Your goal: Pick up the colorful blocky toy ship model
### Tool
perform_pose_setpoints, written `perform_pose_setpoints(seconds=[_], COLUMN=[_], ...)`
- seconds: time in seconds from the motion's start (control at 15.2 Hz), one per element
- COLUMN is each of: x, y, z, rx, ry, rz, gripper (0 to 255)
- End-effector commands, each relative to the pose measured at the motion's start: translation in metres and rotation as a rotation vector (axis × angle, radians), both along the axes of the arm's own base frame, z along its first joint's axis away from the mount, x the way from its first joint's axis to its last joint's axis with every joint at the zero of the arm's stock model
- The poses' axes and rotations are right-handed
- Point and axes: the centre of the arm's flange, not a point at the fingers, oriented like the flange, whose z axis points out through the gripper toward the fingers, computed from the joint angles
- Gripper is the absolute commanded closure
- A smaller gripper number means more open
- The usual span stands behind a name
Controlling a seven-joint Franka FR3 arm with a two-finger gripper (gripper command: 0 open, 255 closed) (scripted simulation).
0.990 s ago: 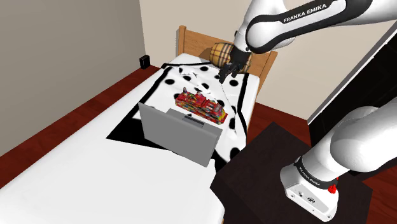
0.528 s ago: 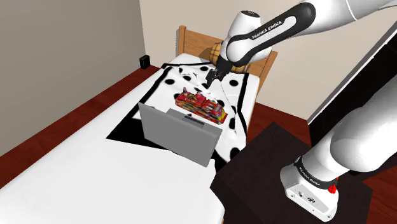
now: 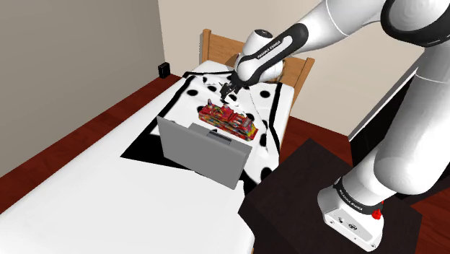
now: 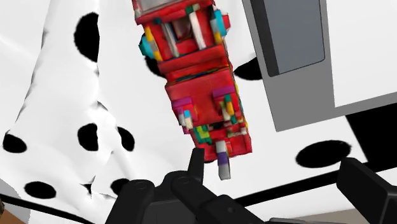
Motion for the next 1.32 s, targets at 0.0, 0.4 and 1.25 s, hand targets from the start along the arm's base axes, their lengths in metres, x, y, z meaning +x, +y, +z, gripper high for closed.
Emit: perform_pose_setpoints(seconds=[0.0, 0.4, 1.25], x=[0.019, 0.078, 0.141], y=[0.000, -0.004, -0.008], z=[-0.015, -0.058, -0.131], rx=[-0.001, -0.003, -0.005], ry=[-0.021, -0.080, -0.141], rz=[0.001, 0.005, 0.009], gripper=[0, 0, 0])
